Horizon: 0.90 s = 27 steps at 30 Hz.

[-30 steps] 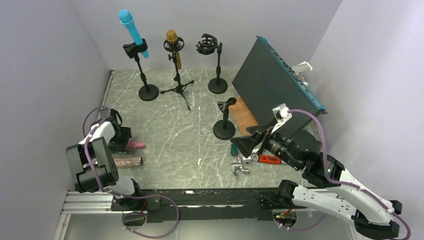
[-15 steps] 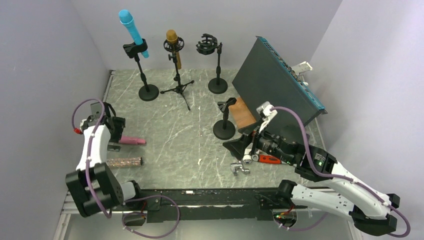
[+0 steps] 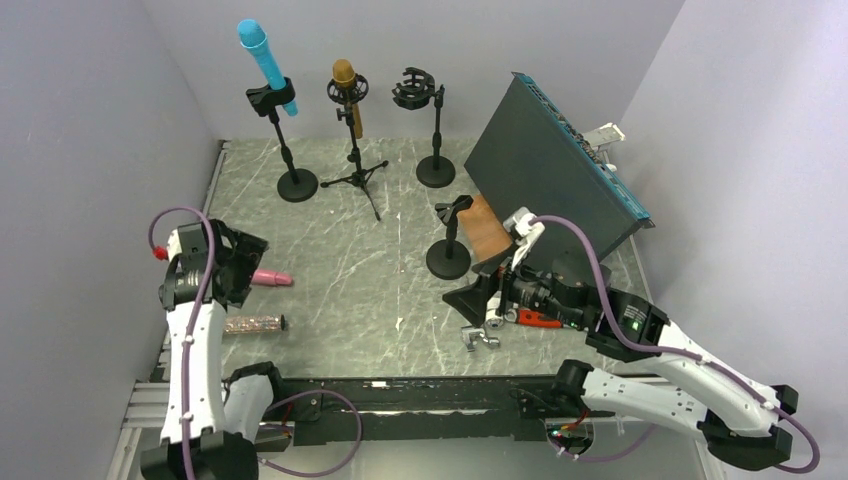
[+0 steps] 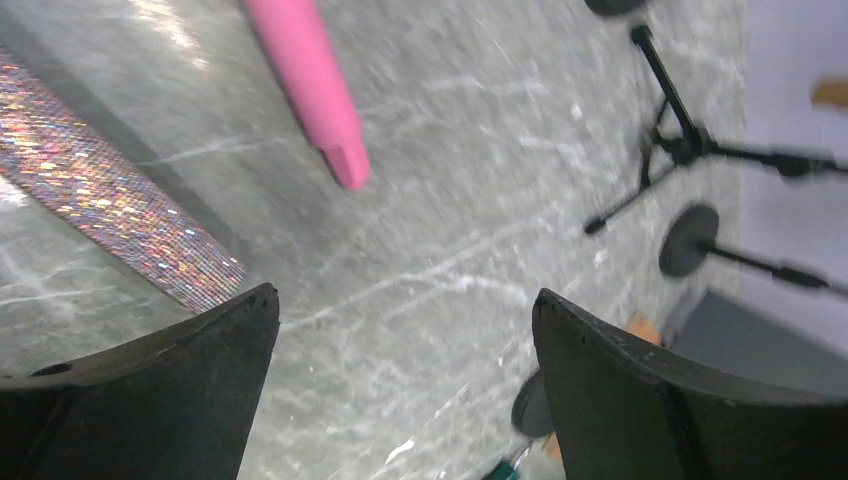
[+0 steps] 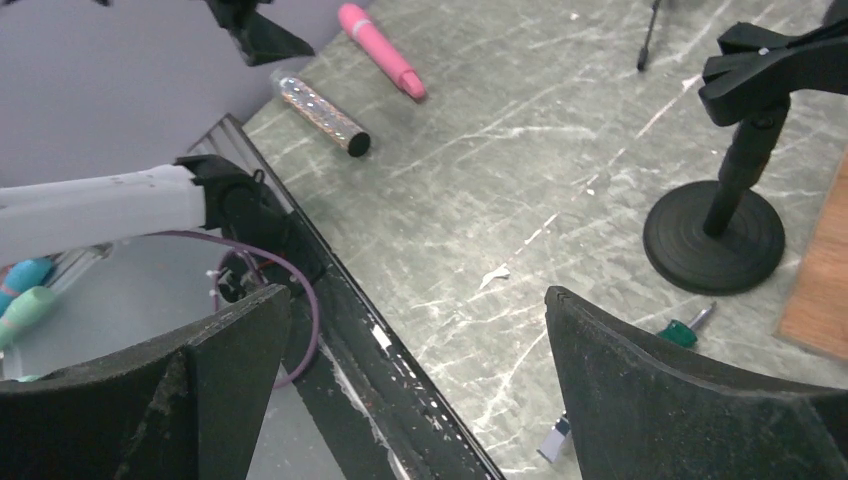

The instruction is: Remove the microphone from the stand

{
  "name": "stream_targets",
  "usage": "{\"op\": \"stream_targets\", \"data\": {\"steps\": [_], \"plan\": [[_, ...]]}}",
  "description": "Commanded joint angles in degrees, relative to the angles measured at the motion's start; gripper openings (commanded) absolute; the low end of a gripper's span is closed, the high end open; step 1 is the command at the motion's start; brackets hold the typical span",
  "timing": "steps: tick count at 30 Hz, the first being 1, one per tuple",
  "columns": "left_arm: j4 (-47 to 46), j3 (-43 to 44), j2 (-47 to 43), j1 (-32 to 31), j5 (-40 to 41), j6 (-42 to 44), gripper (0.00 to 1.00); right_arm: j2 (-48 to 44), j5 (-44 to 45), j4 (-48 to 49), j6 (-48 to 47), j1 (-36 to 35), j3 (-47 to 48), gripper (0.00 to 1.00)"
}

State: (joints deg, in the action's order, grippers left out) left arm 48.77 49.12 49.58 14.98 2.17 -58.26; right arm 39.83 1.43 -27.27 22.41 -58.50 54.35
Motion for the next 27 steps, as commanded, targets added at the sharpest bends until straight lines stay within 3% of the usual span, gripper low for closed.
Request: {"op": "stream_targets", "data": {"steps": [1,4,7,9,14,17,22,27], "plan": [[0.3,3.0,-5.7,-4.3,-6.9,7.0,0.99,4.0,4.1,-3.7,0.6,-0.2,5.3,1.0],[-1.0,2.9,-11.4,-6.5,-12.7,8.9,0.99,7.2,7.9,-5.6,1.9,-0.2,9.8,1.0],[-5.1,3.6,-15.4,-6.7,-23.8,12.9,0.99,10.2,12.6,-6.6,3.0,-0.2,15.1,1.0],[-7.7,4.3,-17.0,-6.7,-26.0,13.4,1.0,12.0,14.3,-5.2,2.1,-0.2,17.8,1.0],[-18.9,3.3,-17.2,-6.7,-29.7,14.4,0.99,17.2,22.7,5.4,-4.3,0.0,19.7,1.0],[-23.7,3.8,-14.7,-6.9,-33.8,16.5,1.0,22.7,29.0,17.1,-10.5,1.0,20.8,1.0],[-16.1,7.7,-12.8,-7.5,-33.9,24.0,0.99,34.9,26.7,32.3,-17.1,8.3,27.8,1.0],[-7.0,8.0,-14.3,-7.5,-29.4,24.6,0.99,46.4,24.1,36.3,-16.7,15.2,35.5,1.0]]}}
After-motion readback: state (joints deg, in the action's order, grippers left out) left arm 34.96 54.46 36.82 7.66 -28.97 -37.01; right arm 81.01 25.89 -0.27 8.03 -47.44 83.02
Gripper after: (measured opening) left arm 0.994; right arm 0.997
